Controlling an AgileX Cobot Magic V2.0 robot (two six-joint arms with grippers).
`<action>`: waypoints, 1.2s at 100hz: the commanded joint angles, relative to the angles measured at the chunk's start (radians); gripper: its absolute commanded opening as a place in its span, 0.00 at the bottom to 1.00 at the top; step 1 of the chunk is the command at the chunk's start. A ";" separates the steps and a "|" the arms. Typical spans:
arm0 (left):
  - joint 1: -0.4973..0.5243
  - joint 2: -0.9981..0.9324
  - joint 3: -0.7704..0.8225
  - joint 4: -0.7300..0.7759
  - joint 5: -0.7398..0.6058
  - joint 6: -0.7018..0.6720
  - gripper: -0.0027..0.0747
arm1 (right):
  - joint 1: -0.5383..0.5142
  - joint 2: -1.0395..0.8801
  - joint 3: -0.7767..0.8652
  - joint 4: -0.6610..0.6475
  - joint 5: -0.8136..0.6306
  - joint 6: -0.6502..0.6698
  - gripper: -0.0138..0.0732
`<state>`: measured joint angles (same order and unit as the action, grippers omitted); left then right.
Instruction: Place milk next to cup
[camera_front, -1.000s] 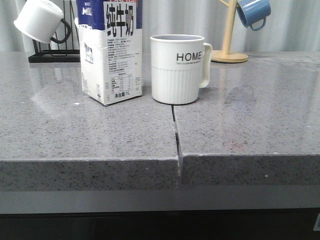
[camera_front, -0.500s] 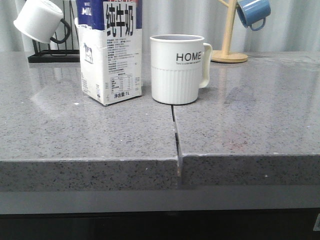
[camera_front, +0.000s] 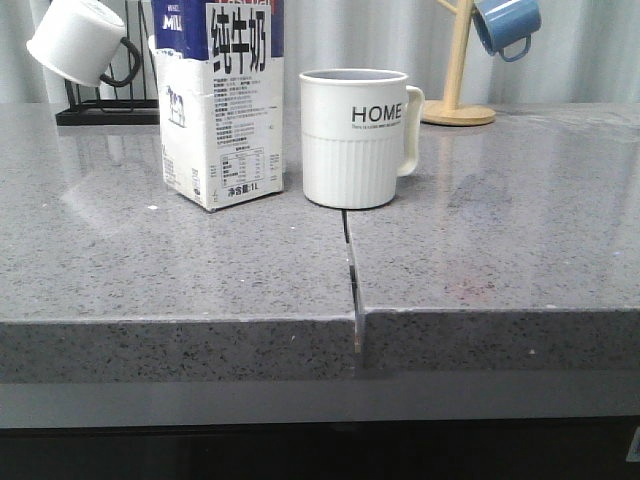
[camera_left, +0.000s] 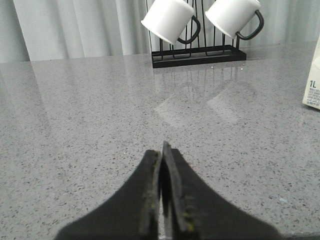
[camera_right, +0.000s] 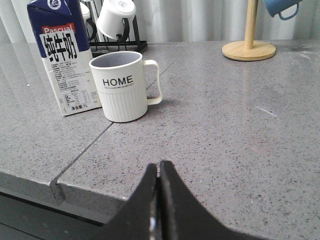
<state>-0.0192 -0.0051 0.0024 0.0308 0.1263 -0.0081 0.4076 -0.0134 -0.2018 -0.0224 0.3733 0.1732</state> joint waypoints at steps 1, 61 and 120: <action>-0.006 -0.032 0.040 0.001 -0.085 -0.003 0.01 | -0.002 -0.010 -0.025 0.000 -0.077 -0.007 0.09; -0.006 -0.032 0.040 0.001 -0.085 -0.003 0.01 | -0.125 -0.010 0.056 -0.002 -0.183 -0.008 0.09; -0.006 -0.032 0.040 0.001 -0.085 -0.003 0.01 | -0.395 -0.017 0.212 0.005 -0.346 -0.024 0.09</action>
<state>-0.0192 -0.0051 0.0024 0.0326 0.1242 -0.0081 0.0186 -0.0134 0.0275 -0.0202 0.1170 0.1592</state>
